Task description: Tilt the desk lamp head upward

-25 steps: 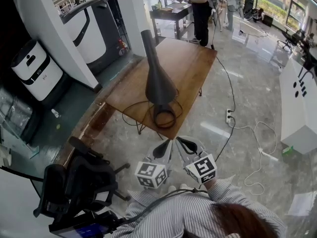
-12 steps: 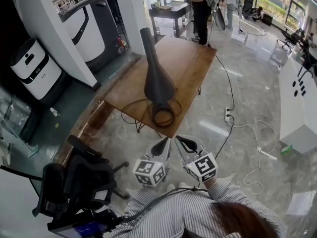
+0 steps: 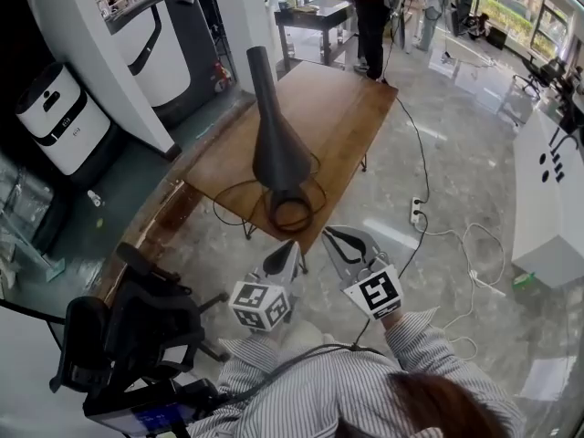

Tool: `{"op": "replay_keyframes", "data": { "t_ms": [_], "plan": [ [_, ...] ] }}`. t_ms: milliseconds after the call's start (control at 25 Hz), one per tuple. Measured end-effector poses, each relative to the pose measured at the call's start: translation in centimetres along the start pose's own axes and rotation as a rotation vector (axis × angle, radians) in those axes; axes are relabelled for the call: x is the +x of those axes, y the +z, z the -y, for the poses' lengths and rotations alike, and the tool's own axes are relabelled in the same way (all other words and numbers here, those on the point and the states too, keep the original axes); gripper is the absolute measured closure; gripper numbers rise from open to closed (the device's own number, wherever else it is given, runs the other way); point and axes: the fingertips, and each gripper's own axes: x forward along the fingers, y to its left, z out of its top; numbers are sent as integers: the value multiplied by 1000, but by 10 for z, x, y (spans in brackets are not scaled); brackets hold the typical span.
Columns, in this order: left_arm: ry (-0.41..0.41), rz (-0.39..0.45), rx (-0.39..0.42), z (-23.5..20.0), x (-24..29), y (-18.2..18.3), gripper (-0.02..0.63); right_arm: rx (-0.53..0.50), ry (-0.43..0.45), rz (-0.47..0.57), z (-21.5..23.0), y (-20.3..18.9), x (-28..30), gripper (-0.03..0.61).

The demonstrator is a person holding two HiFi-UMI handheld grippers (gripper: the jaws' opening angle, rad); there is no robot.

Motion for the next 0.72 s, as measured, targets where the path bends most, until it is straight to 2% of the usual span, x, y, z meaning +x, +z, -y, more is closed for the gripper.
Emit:
{"op": "replay_keyframes", "data": {
  "t_ms": [240, 360, 440, 560, 720],
  "plan": [
    [68, -24, 23, -48, 20, -12, 607, 14, 37, 16, 8, -8, 28, 564],
    [65, -20, 53, -75, 39, -12, 592, 81, 68, 38, 15, -12, 50, 561],
    [53, -26, 63, -95, 54, -10, 555, 117, 95, 26, 20, -18, 67, 560],
    [22, -31, 74, -126, 75, -5, 550, 172, 139, 6, 18, -24, 93, 554],
    [-76, -46, 98, -160, 102, 0, 520, 301, 202, -15, 18, -35, 117, 506]
  ]
}}
